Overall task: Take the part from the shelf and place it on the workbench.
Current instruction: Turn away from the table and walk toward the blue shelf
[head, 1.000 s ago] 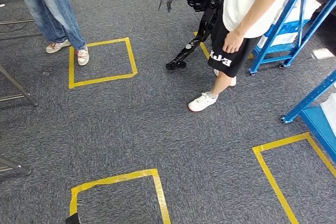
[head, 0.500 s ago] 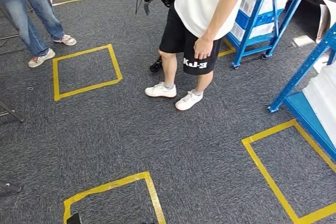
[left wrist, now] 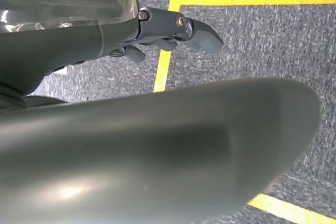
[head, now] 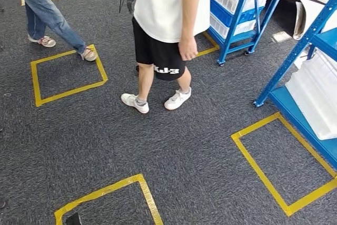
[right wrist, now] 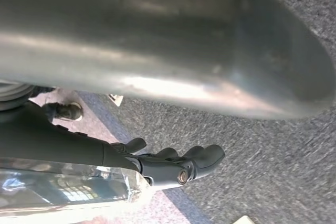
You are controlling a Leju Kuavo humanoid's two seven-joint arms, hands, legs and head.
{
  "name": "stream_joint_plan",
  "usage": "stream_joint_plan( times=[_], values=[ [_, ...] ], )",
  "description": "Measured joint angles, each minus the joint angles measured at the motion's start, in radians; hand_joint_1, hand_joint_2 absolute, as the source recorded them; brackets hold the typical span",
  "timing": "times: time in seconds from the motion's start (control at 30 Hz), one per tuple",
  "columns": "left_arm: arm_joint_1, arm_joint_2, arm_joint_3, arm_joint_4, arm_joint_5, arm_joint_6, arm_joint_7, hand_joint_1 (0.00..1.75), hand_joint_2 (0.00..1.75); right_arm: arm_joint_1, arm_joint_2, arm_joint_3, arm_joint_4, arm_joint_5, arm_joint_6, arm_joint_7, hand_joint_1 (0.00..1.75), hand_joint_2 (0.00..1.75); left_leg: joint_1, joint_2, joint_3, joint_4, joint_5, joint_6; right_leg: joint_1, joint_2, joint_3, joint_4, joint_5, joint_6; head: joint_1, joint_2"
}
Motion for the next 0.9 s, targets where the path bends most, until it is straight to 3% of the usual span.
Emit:
stream_joint_plan(
  times=[0.03, 0.07, 0.1, 0.17, 0.23, 0.33, 0.4, 0.47, 0.5, 0.53, 0.57, 0.63, 0.67, 0.73, 0.8, 0.87, 0.9],
  values=[
    [0.0, 0.0, 0.0, 0.0, 0.0, 0.0, 0.0, 0.0, 0.0, 0.001, 0.0, 0.0, 0.0, 0.0, 0.0, 0.0, 0.0, 0.0, 0.0, 0.005, 0.001, 0.0, -0.001, -0.001, -0.001, -0.003, 0.003, -0.008, 0.017, 0.002, 0.0, 0.0],
    [-0.001, 0.0, 0.0, 0.0, 0.0, 0.0, 0.0, 0.0, 0.0, 0.003, 0.0, 0.0, 0.0, 0.0, 0.0, 0.0, 0.0, 0.0, 0.001, 0.009, 0.003, 0.0, -0.002, -0.003, -0.002, -0.007, 0.025, -0.056, 0.05, 0.002, 0.0, 0.0],
    [-0.001, 0.0, 0.0, 0.0, 0.0, 0.0, 0.0, 0.0, 0.0, 0.003, -0.001, 0.0, 0.0, 0.0, 0.0, 0.001, 0.0, 0.0, 0.001, 0.013, 0.006, 0.0, -0.004, -0.005, -0.002, -0.016, 0.06, -0.127, 0.088, 0.001, 0.0, 0.0],
    [-0.001, -0.001, 0.0, 0.0, 0.0, -0.001, 0.0, 0.0, 0.0, 0.0, -0.001, 0.0, 0.0, 0.001, 0.0, 0.001, 0.0, 0.0, -0.004, 0.02, 0.009, 0.001, -0.009, -0.014, 0.004, -0.041, 0.117, -0.249, 0.132, -0.007, -0.001, 0.0],
    [-0.001, 0.0, 0.0, 0.0, 0.0, -0.001, 0.001, 0.0, 0.0, -0.003, -0.001, 0.0, 0.0, 0.002, 0.001, 0.001, 0.0, 0.0, -0.008, 0.031, 0.012, 0.0, -0.012, -0.024, 0.011, -0.05, 0.129, -0.283, 0.134, -0.02, -0.002, 0.0],
    [-0.003, 0.0, 0.0, 0.0, 0.0, -0.001, 0.003, 0.0, 0.0, -0.001, -0.001, 0.0, 0.0, 0.003, 0.001, 0.002, 0.0, 0.0, -0.003, 0.029, 0.013, 0.012, -0.028, -0.039, 0.008, -0.031, 0.13, -0.289, 0.139, -0.041, -0.002, 0.0],
    [-0.004, 0.0, 0.0, 0.0, 0.0, -0.001, 0.003, 0.0, 0.0, -0.003, 0.0, 0.0, 0.0, 0.004, 0.001, 0.002, 0.0, 0.0, -0.001, 0.006, -0.023, 0.099, -0.083, -0.046, 0.005, -0.02, 0.133, -0.294, 0.143, -0.053, -0.003, 0.0],
    [-0.001, 0.0, 0.0, 0.0, 0.0, -0.001, 0.003, 0.0, 0.0, -0.004, 0.0, 0.0, 0.0, 0.004, 0.001, 0.002, 0.0, 0.0, -0.002, -0.006, -0.089, 0.239, -0.141, -0.047, 0.006, -0.004, 0.133, -0.293, 0.142, -0.058, -0.003, 0.0],
    [0.001, 0.0, 0.0, 0.0, 0.0, -0.001, 0.003, 0.0, 0.0, -0.004, 0.0, 0.0, 0.0, 0.004, 0.001, 0.002, 0.0, 0.0, -0.002, -0.008, -0.111, 0.281, -0.148, -0.047, 0.007, 0.005, 0.134, -0.293, 0.142, -0.059, -0.003, 0.0],
    [0.002, 0.0, 0.0, 0.0, 0.0, -0.001, 0.003, 0.0, 0.0, -0.003, 0.0, 0.0, 0.0, 0.004, 0.001, 0.002, 0.0, 0.0, -0.002, -0.01, -0.116, 0.285, -0.135, -0.045, 0.007, 0.015, 0.136, -0.292, 0.141, -0.059, -0.003, 0.0],
    [0.002, 0.0, 0.0, 0.0, 0.0, -0.001, 0.003, 0.0, 0.0, -0.003, 0.0, 0.0, 0.0, 0.004, 0.001, 0.002, 0.0, 0.0, -0.002, -0.011, -0.101, 0.244, -0.103, -0.043, 0.007, 0.025, 0.138, -0.291, 0.14, -0.059, -0.003, 0.0],
    [0.001, 0.0, 0.0, 0.0, 0.0, -0.001, 0.003, 0.0, 0.0, -0.003, 0.0, 0.0, 0.0, 0.004, 0.001, 0.002, 0.0, 0.0, -0.001, -0.03, -0.044, 0.107, -0.029, -0.036, 0.009, 0.043, 0.141, -0.288, 0.136, -0.054, -0.003, 0.0],
    [0.0, 0.0, 0.0, 0.0, 0.0, -0.001, 0.003, 0.0, 0.0, -0.003, 0.001, 0.0, 0.0, 0.004, 0.001, 0.002, 0.0, 0.0, -0.001, -0.042, -0.021, 0.053, -0.007, -0.033, 0.009, 0.051, 0.139, -0.285, 0.134, -0.05, -0.002, 0.0],
    [0.0, 0.001, 0.0, 0.0, 0.0, -0.001, 0.003, 0.0, 0.0, -0.003, 0.001, 0.0, 0.001, 0.004, 0.001, 0.002, 0.0, 0.0, -0.002, -0.057, -0.006, 0.014, -0.001, -0.028, 0.009, 0.063, 0.134, -0.282, 0.133, -0.039, -0.002, 0.0],
    [-0.001, 0.0, 0.0, 0.0, 0.0, 0.0, 0.003, 0.0, 0.0, 0.001, 0.0, 0.0, 0.001, 0.004, 0.001, 0.002, 0.0, 0.0, -0.003, -0.05, -0.004, 0.008, 0.002, -0.021, 0.005, 0.065, 0.133, -0.282, 0.132, -0.027, -0.002, 0.0],
    [-0.004, 0.0, 0.0, 0.0, 0.0, -0.001, 0.003, 0.0, 0.0, 0.003, 0.0, 0.0, 0.001, 0.005, 0.002, 0.002, 0.0, 0.0, 0.001, -0.039, -0.002, 0.002, 0.006, -0.009, 0.005, 0.038, 0.118, -0.245, 0.102, -0.016, -0.001, 0.0],
    [-0.004, -0.001, 0.0, 0.0, 0.0, -0.001, 0.003, 0.0, 0.0, 0.001, 0.0, 0.0, 0.001, 0.005, 0.003, 0.002, 0.0, 0.0, 0.002, -0.031, -0.002, 0.001, 0.006, -0.005, 0.004, 0.02, 0.096, -0.197, 0.073, -0.011, 0.0, 0.0]
  ],
)
